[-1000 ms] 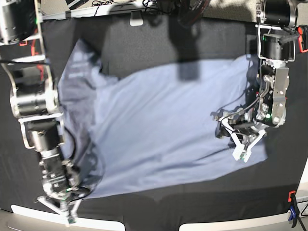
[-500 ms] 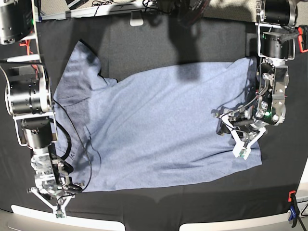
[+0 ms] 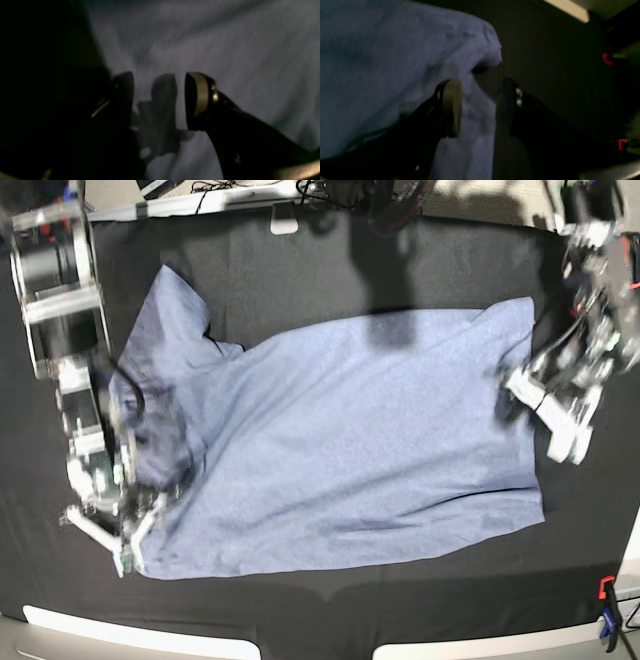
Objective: Layout the t-shirt on the table in an organized manner, then fold the t-shirt properly
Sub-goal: 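Release the shirt and lift both grippers away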
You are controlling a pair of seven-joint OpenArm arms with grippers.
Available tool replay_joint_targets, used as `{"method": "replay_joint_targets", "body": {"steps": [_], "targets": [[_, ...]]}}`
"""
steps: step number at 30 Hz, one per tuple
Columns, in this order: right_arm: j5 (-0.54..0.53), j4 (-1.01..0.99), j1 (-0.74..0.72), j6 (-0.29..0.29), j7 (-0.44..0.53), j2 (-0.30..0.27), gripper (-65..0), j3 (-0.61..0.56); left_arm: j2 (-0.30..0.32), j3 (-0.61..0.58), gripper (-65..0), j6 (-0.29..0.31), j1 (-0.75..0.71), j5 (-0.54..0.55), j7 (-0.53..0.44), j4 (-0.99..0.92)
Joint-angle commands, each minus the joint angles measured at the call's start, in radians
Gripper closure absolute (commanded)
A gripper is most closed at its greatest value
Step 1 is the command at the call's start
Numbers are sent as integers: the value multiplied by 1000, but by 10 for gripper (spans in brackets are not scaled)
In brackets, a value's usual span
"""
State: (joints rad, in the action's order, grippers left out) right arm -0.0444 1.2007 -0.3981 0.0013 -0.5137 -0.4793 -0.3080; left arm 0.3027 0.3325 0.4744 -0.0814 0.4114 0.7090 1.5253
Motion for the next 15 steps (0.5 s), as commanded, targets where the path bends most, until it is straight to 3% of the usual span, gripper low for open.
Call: {"method": "replay_joint_targets", "body": {"steps": [1, 5, 10, 15], "targets": [[7, 63, 6, 7, 9, -26, -250, 8, 11, 32, -301, 14, -12, 18, -16, 18], [7, 230, 151, 7, -19, -51, -250, 32, 11, 134, -301, 43, -115, 37, -16, 18], [7, 381, 315, 7, -27, -34, -250, 129, 11, 212, -301, 147, -217, 176, 52, 19], [7, 480, 425, 6, -34, -27, -250, 215, 11, 217, -301, 156, -266, 201, 78, 19]]}}
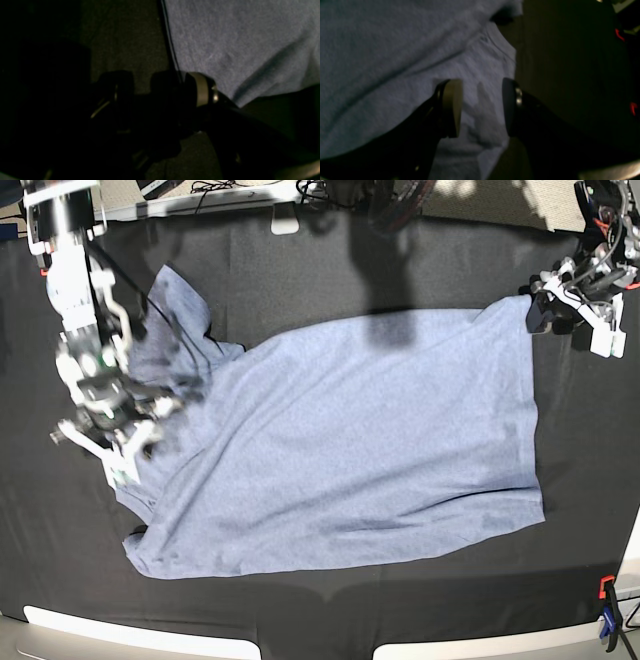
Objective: Layout the t-shirt on the table in an organized manner, then fold the t-shirt properly
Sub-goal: 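Release the shirt and lift both grippers away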
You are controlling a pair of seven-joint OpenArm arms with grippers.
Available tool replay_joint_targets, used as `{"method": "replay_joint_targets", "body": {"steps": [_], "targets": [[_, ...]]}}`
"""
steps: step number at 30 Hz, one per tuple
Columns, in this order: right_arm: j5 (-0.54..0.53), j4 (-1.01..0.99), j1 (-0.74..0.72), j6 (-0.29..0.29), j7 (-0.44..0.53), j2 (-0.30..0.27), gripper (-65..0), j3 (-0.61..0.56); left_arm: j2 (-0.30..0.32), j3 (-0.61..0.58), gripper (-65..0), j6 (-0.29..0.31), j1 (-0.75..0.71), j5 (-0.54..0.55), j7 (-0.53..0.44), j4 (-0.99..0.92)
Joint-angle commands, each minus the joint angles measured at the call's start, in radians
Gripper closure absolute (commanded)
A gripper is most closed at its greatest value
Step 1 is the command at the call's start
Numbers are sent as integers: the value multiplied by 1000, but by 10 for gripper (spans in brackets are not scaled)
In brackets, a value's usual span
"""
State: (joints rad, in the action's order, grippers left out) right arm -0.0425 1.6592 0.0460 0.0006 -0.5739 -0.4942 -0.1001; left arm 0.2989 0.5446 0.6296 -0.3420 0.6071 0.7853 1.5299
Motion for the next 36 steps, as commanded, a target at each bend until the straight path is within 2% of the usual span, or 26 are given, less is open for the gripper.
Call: {"method": "replay_joint_targets", "body": {"steps": [1, 4, 5, 7, 9, 12, 16, 18, 23, 26, 28, 30, 33, 36], "targets": [[5, 35, -4, 7, 26, -13, -250, 19, 14, 5, -301, 2, -11, 8, 9, 15], [5, 58, 32, 8, 23, -13, -250, 43, 14, 5, -301, 38, -35, 79, 48, 15], [6, 59, 40, 8, 23, -13, -250, 45, 14, 5, -301, 68, -41, 133, 85, 15], [7, 59, 50, 8, 17, -13, -250, 46, 12, 4, -298, 69, -43, 239, 202, 15], [8, 59, 55, 7, 16, -12, -250, 46, 12, 3, -290, 69, -43, 293, 265, 15], [8, 59, 57, 7, 14, -12, -250, 46, 12, 3, -289, 69, -40, 296, 241, 15], [8, 59, 57, 7, 14, -11, -250, 46, 12, -3, -215, 69, -26, 398, 235, 15], [8, 59, 56, 7, 15, -11, -250, 46, 11, -26, -200, 69, 0, 424, 235, 15], [12, 59, 57, 7, 15, 8, -250, 46, 11, -153, -200, 69, 129, 380, 226, 14], [13, 59, 57, 7, 15, 31, -250, 46, 11, -242, -200, 69, 217, 268, 127, 14], [16, 59, 56, 7, 15, 47, -250, 46, 4, -278, -200, -8, 280, 196, 59, 14], [16, 59, 56, 7, 16, 62, -250, 46, -20, -287, -200, -24, 344, 160, 55, 14], [18, 59, 56, 7, 16, 86, -250, 46, -59, -287, -200, -24, 416, 169, 92, 14], [25, 59, 57, 6, 14, 102, -250, 46, -66, -283, -200, -24, 441, 185, 105, 14]]}}
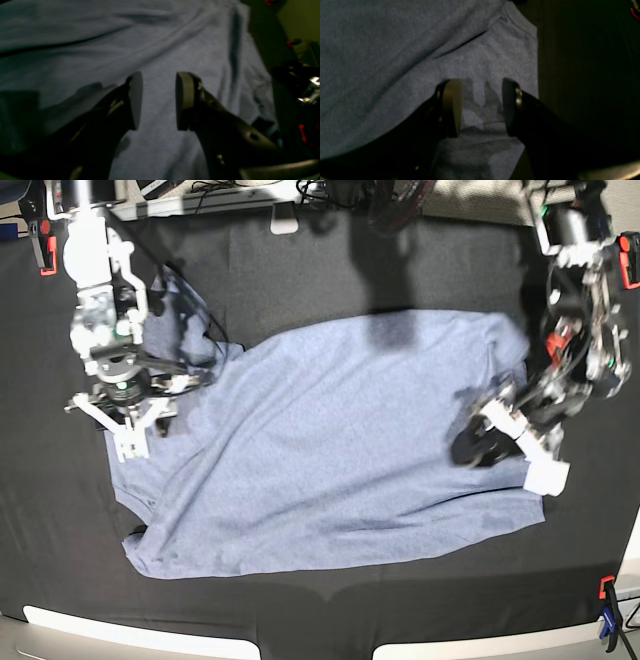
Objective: Layout the t-shirt on the table in an organized manner, then fold the t-shirt properly
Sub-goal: 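Release the shirt and lift both grippers away, then grasp the shirt corner with the left gripper and tug it outward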
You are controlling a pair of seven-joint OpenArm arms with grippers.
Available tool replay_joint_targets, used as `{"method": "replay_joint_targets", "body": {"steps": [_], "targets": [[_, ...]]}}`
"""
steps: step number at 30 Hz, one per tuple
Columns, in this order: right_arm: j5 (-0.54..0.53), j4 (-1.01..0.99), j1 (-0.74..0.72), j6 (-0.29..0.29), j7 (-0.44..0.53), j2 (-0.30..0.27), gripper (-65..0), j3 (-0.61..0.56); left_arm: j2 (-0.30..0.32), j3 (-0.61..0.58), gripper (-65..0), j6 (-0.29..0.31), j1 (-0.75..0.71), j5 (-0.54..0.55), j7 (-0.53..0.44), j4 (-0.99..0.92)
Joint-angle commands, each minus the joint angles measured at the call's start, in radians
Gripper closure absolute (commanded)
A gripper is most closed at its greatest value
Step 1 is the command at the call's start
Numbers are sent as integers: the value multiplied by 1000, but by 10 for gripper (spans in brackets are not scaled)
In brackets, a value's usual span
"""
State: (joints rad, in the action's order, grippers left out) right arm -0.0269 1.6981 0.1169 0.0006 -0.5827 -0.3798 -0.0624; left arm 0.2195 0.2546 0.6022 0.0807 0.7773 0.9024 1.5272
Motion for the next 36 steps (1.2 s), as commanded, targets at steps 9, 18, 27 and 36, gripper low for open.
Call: {"method": "replay_joint_targets", "body": {"steps": [9, 18, 27, 36], "targets": [[42, 20, -14, 7, 23, -5, -250, 8, 115, 222, -200, 71, -88, 82, 120, 18], [42, 20, -17, 7, 29, -5, -250, 8, 154, 380, -200, 96, -345, 74, 122, 17], [42, 20, -17, 6, 36, -5, -250, 8, 196, 373, -200, 96, -456, 2, 84, 17], [42, 20, -17, 6, 48, -5, -250, 8, 196, 316, -200, 96, -496, 67, -16, 58]]}}
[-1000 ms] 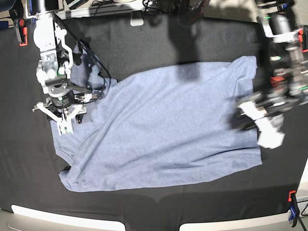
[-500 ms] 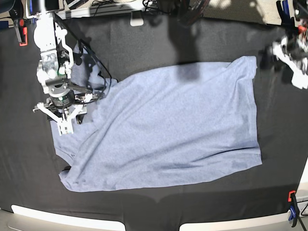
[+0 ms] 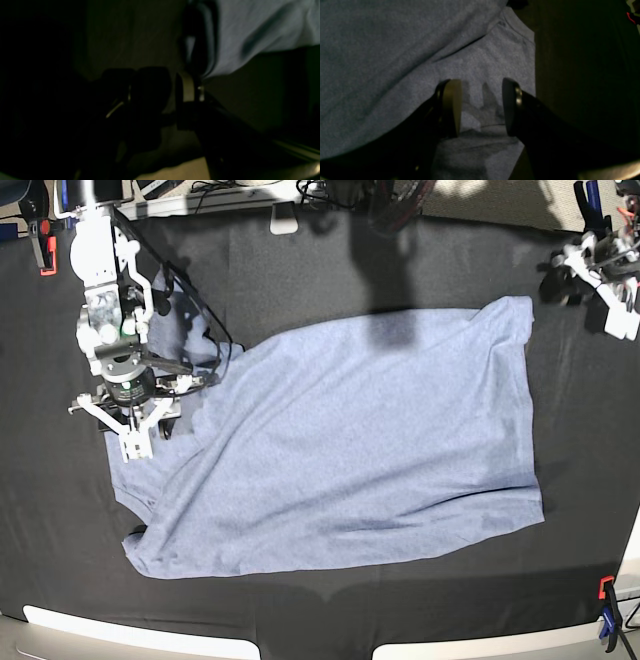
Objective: Layout the t-shirt on the table in an organized manner, then fold the t-shirt properly
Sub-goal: 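Grasp the shirt corner with the left gripper and tug it outward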
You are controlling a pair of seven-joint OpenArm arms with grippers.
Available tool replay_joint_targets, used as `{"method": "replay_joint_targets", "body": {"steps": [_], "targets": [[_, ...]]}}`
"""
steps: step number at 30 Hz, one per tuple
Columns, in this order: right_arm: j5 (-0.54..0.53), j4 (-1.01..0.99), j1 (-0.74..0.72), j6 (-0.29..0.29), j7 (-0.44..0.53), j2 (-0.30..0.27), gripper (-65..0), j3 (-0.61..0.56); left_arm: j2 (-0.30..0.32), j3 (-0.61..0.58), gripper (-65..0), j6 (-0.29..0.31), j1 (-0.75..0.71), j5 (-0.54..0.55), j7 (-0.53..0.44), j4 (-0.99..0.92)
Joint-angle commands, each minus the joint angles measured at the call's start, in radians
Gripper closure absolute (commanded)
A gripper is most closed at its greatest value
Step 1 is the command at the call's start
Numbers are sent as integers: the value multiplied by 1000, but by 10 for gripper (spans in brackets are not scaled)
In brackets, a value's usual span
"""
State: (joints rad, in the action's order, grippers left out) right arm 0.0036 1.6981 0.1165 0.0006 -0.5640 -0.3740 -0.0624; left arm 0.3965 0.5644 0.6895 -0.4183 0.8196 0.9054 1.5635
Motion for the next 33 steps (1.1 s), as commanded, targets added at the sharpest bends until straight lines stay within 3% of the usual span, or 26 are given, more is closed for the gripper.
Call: {"method": "replay_joint_targets", "body": {"steps": [1, 6, 17, 21, 29, 33], "targets": [[12, 20, -17, 7, 30, -11, -250, 8, 19, 0, -200, 9, 3, 13, -56, 34], [12, 20, -16, 7, 31, -11, -250, 8, 19, -40, -201, 9, 1, -106, -126, 101], [12, 20, -17, 7, 42, -11, -250, 8, 19, -134, -202, 9, -52, -125, -157, 172], [12, 20, -16, 7, 41, -11, -250, 8, 17, -134, -202, 9, -53, -245, -226, 169], [12, 20, -16, 7, 40, -11, -250, 8, -6, -183, -202, 9, -52, -256, -226, 155], [12, 20, -16, 7, 39, -11, -250, 8, -32, -239, -202, 9, -44, -311, -226, 128]]}}
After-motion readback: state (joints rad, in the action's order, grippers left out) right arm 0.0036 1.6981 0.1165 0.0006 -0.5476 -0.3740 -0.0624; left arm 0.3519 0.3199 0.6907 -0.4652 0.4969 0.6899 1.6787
